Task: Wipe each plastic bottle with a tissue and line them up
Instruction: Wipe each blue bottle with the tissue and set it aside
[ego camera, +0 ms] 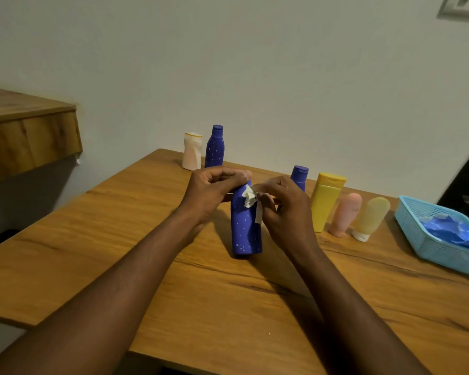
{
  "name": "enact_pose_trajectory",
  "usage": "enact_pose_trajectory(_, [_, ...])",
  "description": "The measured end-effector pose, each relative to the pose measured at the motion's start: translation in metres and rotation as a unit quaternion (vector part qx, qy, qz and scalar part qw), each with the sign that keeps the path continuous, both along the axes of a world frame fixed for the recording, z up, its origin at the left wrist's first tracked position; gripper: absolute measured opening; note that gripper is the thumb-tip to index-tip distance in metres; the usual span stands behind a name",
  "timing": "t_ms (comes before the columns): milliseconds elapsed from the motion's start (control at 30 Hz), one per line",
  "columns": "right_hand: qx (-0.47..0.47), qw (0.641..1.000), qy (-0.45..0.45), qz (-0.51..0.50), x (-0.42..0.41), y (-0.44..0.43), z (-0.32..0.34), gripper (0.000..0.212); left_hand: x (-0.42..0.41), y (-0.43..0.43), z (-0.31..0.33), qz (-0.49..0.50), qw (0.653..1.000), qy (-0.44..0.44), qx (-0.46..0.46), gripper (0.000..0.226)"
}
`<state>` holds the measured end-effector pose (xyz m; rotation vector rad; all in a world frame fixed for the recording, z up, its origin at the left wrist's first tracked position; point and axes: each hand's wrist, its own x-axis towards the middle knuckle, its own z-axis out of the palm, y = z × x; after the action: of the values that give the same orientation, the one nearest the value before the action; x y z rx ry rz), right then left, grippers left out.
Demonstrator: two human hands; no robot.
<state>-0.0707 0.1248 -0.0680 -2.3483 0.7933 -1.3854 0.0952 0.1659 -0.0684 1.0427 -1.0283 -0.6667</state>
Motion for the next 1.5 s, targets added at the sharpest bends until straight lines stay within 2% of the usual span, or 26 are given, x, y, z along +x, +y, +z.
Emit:
enact_pose_trajectory(100, [-0.031, 0.999, -0.022, -0.018, 0.003, -0.001, 0.003, 0.019, -0.004, -0.002, -0.001, -0.008, 1.0, -0.02, -0.007, 0.006])
enact_pose_trajectory(233, [-0.024, 1.0, 0.01, 0.003, 0.003, 0.003, 0.005, 0.017, -0.002, -0.003, 0.0, -0.006, 1.0, -0.004, -0.008, 0.008])
enact_pose_trajectory(433, [0.06, 0.982, 0.151, 0.099, -0.012, 0.008, 0.007, 0.013, 0.004, -0.003, -0.003, 0.006, 1.0, 0.03, 0.004, 0.018])
enact_pose_trajectory(600, [0.113, 0.976, 0.15, 0.106, -0.018, 0.007, 0.014, 0.019, 0.006, -0.004, -0.005, 0.008, 0.999, 0.034, 0.012, 0.02])
enact_pose_trajectory(833, [0.024, 0.998, 0.052, 0.011, -0.006, 0.004, 0.012, 0.022, 0.003, -0.006, -0.006, -0.002, 1.0, 0.01, 0.009, 0.022])
enact_pose_trajectory(1033, [0.003, 0.988, 0.148, 0.034, 0.0, 0.015, 0.011, 0.025, 0.004, -0.006, -0.007, 0.01, 1.0, 0.022, 0.003, 0.022])
enact_pose_trajectory(1100, [0.021, 0.98, 0.185, 0.065, -0.002, 0.019, 0.013, 0.025, 0.006, -0.006, -0.007, 0.018, 0.999, 0.034, 0.004, 0.02])
enact_pose_trajectory(1300, [0.16, 0.939, 0.252, 0.171, -0.025, 0.009, 0.022, 0.02, 0.008, -0.008, -0.006, 0.023, 0.999, 0.034, 0.015, 0.021])
enact_pose_trajectory(1367, [0.167, 0.943, 0.237, 0.167, -0.029, 0.005, 0.023, 0.02, 0.009, -0.009, -0.005, 0.021, 0.999, 0.03, 0.014, 0.023])
enact_pose_trajectory(1500, [0.088, 0.986, 0.111, 0.084, -0.024, 0.004, 0.018, 0.017, 0.007, -0.01, -0.007, 0.015, 1.0, 0.008, 0.019, 0.023])
